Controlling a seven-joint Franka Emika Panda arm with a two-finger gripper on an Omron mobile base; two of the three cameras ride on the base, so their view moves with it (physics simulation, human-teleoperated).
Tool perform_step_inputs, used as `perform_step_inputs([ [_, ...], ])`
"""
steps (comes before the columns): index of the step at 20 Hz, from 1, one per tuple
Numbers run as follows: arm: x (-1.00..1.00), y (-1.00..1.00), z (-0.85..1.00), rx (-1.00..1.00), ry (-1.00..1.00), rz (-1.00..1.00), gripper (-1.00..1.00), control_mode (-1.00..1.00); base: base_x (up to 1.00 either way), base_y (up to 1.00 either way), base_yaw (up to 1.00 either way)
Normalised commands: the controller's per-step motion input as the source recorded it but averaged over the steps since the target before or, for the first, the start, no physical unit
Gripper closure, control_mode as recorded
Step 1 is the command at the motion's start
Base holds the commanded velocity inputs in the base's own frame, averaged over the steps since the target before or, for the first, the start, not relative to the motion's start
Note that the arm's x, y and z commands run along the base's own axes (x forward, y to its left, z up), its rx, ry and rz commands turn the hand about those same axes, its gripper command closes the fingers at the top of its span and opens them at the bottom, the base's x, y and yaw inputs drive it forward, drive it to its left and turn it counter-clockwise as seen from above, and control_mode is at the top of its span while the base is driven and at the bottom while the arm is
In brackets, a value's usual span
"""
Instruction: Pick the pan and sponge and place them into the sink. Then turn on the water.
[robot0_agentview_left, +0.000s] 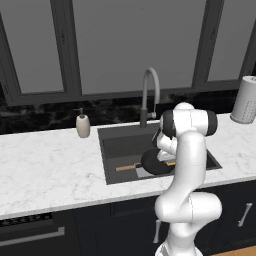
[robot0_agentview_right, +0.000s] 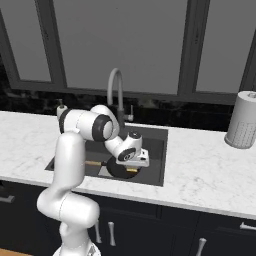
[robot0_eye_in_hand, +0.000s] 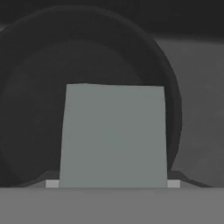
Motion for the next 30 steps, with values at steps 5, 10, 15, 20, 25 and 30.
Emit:
perform_step_inputs([
  [5, 0.21, 0.15, -0.04, 0.00, 0.00, 0.00, 1.00, -1.00, 0.00, 0.00, 0.00],
  [10, 0.08, 0.03, -0.17, 0.00, 0.00, 0.00, 1.00, -1.00, 0.00, 0.00, 0.00],
  [15, 0.00, 0.00, -0.23, 0.00, 0.00, 0.00, 1.00, -1.00, 0.00, 0.00, 0.00],
  [20, 0.01, 0.06, -0.25, 0.00, 0.00, 0.00, -1.00, -1.00, 0.00, 0.00, 0.00],
  [25, 0.00, 0.01, 0.00, 0.00, 0.00, 0.00, -1.00, -1.00, 0.00, 0.00, 0.00],
  [30, 0.00, 0.00, 0.01, 0.00, 0.00, 0.00, -1.00, -1.00, 0.00, 0.00, 0.00],
])
